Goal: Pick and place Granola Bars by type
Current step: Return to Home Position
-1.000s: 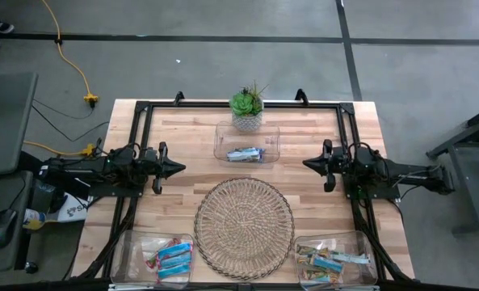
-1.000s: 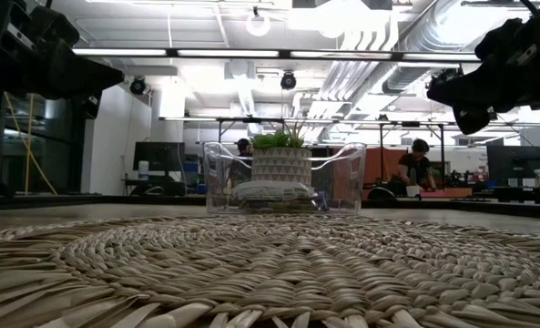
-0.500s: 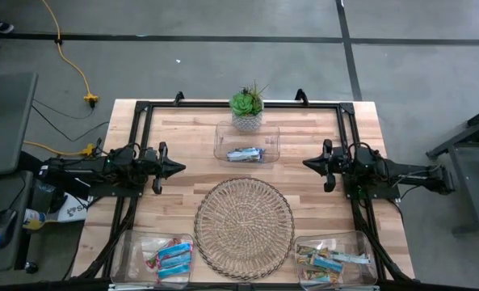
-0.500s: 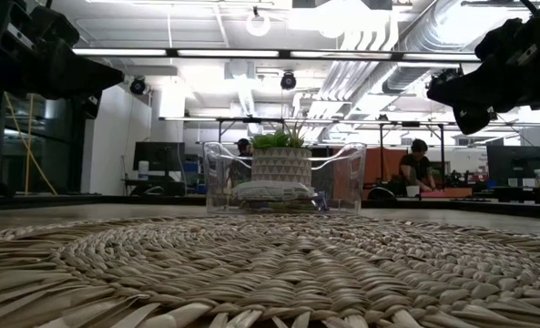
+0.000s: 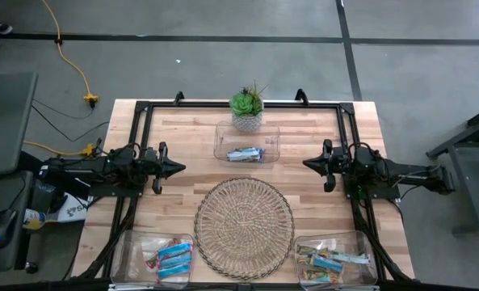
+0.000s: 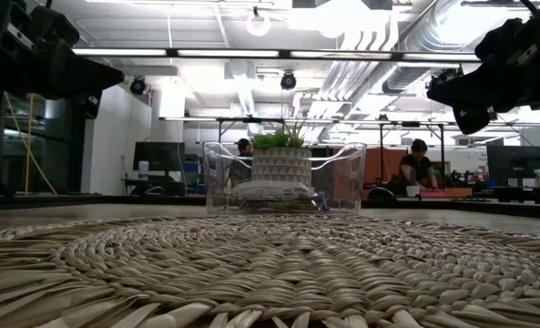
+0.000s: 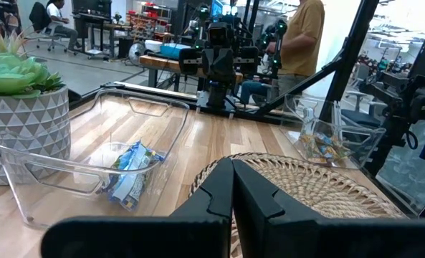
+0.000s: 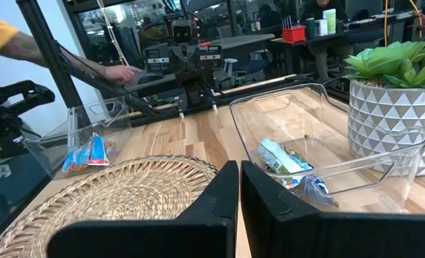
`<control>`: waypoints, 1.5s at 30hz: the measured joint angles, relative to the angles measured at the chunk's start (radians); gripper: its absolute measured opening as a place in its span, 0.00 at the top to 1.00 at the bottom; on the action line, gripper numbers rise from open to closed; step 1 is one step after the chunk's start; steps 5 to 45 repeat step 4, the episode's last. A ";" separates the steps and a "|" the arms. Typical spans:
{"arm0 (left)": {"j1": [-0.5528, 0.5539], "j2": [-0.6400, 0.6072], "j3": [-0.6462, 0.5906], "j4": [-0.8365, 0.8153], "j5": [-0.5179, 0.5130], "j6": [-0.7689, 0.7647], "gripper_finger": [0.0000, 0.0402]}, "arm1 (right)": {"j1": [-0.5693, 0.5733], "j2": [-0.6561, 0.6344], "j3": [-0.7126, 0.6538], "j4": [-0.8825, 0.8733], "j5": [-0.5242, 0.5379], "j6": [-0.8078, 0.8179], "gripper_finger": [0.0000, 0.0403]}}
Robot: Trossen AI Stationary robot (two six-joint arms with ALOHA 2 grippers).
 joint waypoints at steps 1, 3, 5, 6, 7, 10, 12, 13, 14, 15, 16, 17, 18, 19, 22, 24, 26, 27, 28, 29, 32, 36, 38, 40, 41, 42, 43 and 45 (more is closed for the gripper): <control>0.000 0.000 0.000 0.000 0.000 0.000 1.00 | 0.000 0.000 0.000 0.000 0.000 0.000 1.00; 0.000 0.000 0.000 0.000 0.000 0.000 1.00 | 0.000 0.000 0.000 0.000 0.000 0.000 1.00; 0.000 0.000 0.000 0.000 0.000 0.000 1.00 | 0.000 0.000 0.000 0.000 0.000 0.000 1.00; 0.000 0.000 0.000 0.000 0.000 0.000 1.00 | 0.000 0.000 0.000 0.000 0.000 0.000 1.00; 0.000 0.000 0.000 0.000 0.000 0.000 1.00 | 0.000 0.000 0.000 0.000 0.000 0.000 1.00; 0.000 0.000 0.000 0.000 0.000 0.000 1.00 | 0.000 0.000 0.000 0.000 0.000 0.000 1.00; 0.000 0.000 0.000 0.000 0.000 0.000 1.00 | 0.000 0.000 0.000 0.000 0.000 0.000 1.00; 0.000 0.000 0.000 0.000 0.000 0.000 1.00 | 0.000 0.000 0.000 0.000 0.000 0.000 1.00; 0.000 0.000 0.000 0.000 0.000 0.000 1.00 | 0.000 0.000 0.000 0.000 0.000 0.000 1.00; 0.000 0.000 0.000 0.000 0.000 0.000 1.00 | 0.000 0.000 0.000 0.000 0.000 0.000 1.00; 0.000 0.000 0.000 0.000 0.000 0.000 1.00 | 0.000 0.000 0.000 0.000 0.000 0.000 1.00; 0.000 0.000 0.000 0.000 0.000 0.000 1.00 | 0.000 0.000 0.000 0.000 0.000 0.000 1.00; 0.000 0.000 0.000 0.000 0.000 0.000 1.00 | 0.000 0.000 0.000 0.000 0.000 0.000 1.00; 0.000 0.000 0.000 0.000 0.000 0.000 1.00 | 0.000 0.000 0.000 0.000 0.000 0.000 1.00; 0.000 0.000 0.000 0.000 0.000 0.000 1.00 | 0.000 0.000 0.000 0.000 0.000 0.000 1.00; 0.000 0.000 0.000 0.000 0.000 0.000 1.00 | 0.000 0.000 0.000 0.000 0.000 0.000 1.00; 0.000 0.000 0.000 0.000 0.000 0.000 1.00 | 0.000 0.000 0.000 0.000 0.000 0.000 1.00; 0.000 0.000 0.000 0.000 0.000 0.000 1.00 | 0.000 0.000 0.000 0.000 0.000 0.000 1.00; 0.000 0.000 0.000 0.000 0.000 0.000 1.00 | 0.000 0.000 0.000 0.000 0.000 0.000 1.00; 0.000 0.000 0.000 0.000 0.000 0.000 1.00 | 0.000 0.000 0.000 0.000 0.000 0.000 1.00; 0.000 0.000 0.000 0.000 0.000 0.000 1.00 | 0.000 0.000 0.000 0.000 0.000 0.000 1.00; 0.000 0.000 0.000 0.000 0.000 0.000 1.00 | 0.000 0.000 0.000 0.000 0.000 0.000 1.00; 0.000 0.000 0.000 0.000 0.000 0.000 1.00 | 0.000 0.000 0.000 0.000 0.000 0.000 1.00; 0.000 0.000 0.000 0.000 0.000 0.000 1.00 | 0.000 0.000 0.000 0.000 0.000 0.000 1.00; 0.000 0.000 0.000 0.000 0.000 0.000 1.00 | 0.000 0.000 0.000 0.000 0.000 0.000 1.00; 0.000 0.000 0.000 0.000 0.000 0.000 1.00 | 0.000 0.000 0.000 0.000 0.000 0.000 1.00; 0.000 0.000 0.000 0.000 0.000 0.000 1.00 | 0.000 0.000 0.000 0.000 0.000 0.000 1.00; 0.000 0.000 0.000 0.000 0.000 0.000 1.00 | 0.000 0.000 0.000 0.000 0.000 0.000 1.00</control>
